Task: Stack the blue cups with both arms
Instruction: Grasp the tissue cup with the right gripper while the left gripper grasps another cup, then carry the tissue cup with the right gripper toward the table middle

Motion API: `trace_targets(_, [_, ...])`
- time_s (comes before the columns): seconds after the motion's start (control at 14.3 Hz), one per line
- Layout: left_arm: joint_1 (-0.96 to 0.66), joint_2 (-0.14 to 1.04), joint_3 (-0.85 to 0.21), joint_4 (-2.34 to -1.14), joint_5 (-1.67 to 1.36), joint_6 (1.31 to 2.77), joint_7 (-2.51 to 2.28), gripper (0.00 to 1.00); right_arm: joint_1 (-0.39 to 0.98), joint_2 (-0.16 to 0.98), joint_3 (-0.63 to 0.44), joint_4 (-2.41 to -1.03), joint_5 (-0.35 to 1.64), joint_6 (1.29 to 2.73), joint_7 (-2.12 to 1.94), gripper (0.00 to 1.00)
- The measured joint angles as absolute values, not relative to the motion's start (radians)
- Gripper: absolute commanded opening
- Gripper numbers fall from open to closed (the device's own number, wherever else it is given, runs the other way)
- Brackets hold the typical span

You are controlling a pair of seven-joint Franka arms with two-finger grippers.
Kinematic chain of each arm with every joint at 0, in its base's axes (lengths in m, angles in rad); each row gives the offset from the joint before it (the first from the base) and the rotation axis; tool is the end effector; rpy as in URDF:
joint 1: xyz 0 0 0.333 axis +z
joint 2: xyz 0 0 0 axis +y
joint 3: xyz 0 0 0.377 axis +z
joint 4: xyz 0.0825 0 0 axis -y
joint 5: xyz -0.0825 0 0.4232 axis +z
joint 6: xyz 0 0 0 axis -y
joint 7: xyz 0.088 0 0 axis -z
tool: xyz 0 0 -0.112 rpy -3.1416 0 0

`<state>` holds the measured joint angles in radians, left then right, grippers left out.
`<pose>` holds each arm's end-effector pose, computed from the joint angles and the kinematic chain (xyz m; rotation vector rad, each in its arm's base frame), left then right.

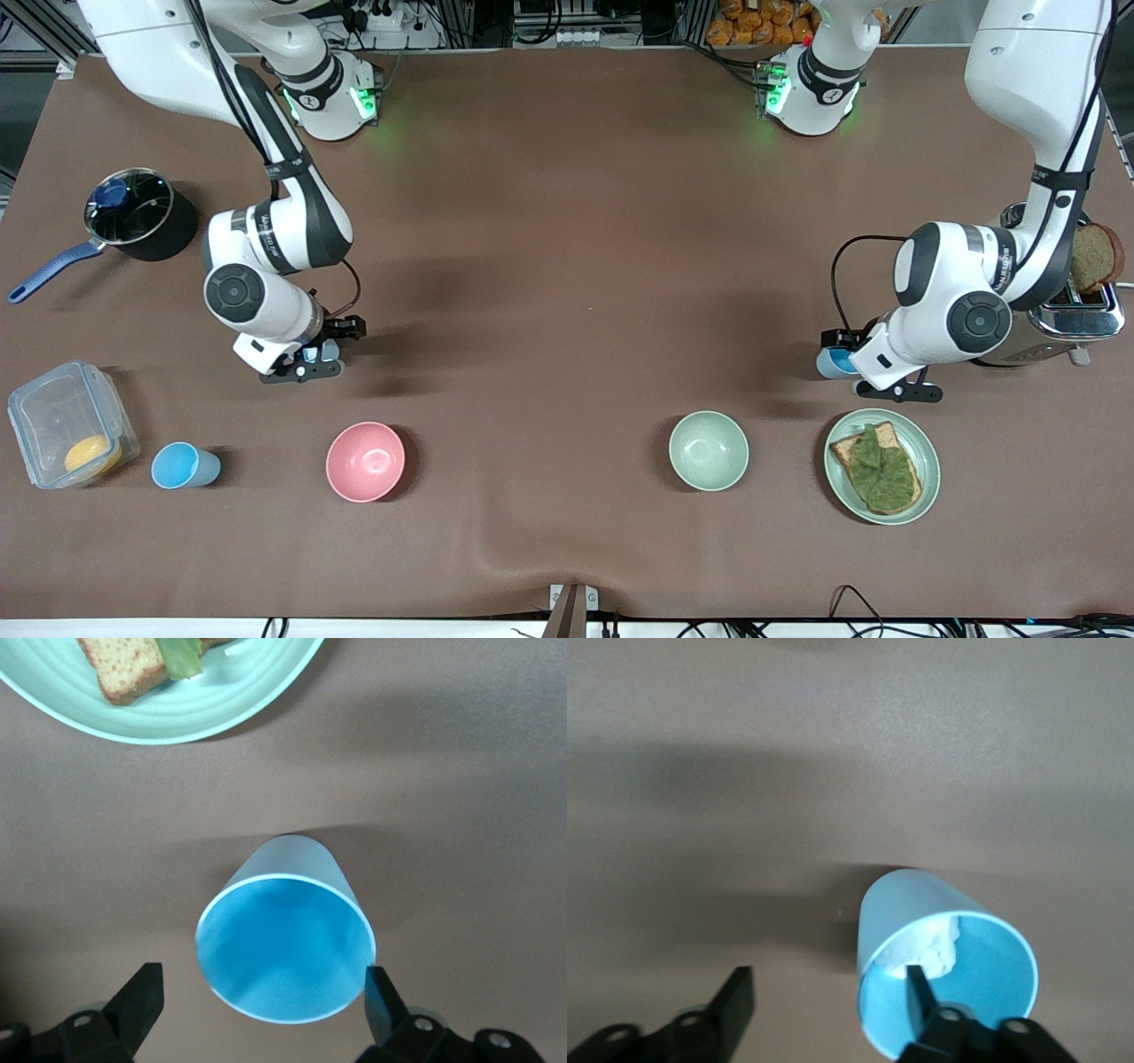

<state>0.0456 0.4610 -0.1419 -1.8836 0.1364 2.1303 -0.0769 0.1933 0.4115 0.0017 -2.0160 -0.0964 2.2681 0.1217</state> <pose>0.6627 -0.0515 0.2717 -3.0612 0.1469 0.3120 0.6236 0.1203 0.2553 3.0336 0.2143 -0.2233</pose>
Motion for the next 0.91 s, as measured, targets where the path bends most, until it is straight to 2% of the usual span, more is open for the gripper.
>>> trace_targets(0.14, [0.048,0.461,-0.142,-1.884,0.136,2.131,-0.077,1.0,0.193,0.419,-0.001,-2.016,-0.127,2.279,0.126,0.0])
trace_targets(0.56, [0.069,0.461,-0.142,-1.875,0.136,2.137,-0.075,1.0,0.193,0.425,-0.006,-1.987,-0.144,2.269,0.127,0.0])
trace_targets(0.7, [0.07,0.462,-0.142,-1.875,0.136,2.137,-0.075,1.0,0.193,0.423,-0.004,-1.932,-0.144,2.198,0.127,0.0])
trace_targets(0.91, [0.085,0.471,-0.141,-1.875,0.136,2.137,-0.075,1.0,0.204,0.418,0.008,-1.773,-0.133,1.983,0.129,0.0])
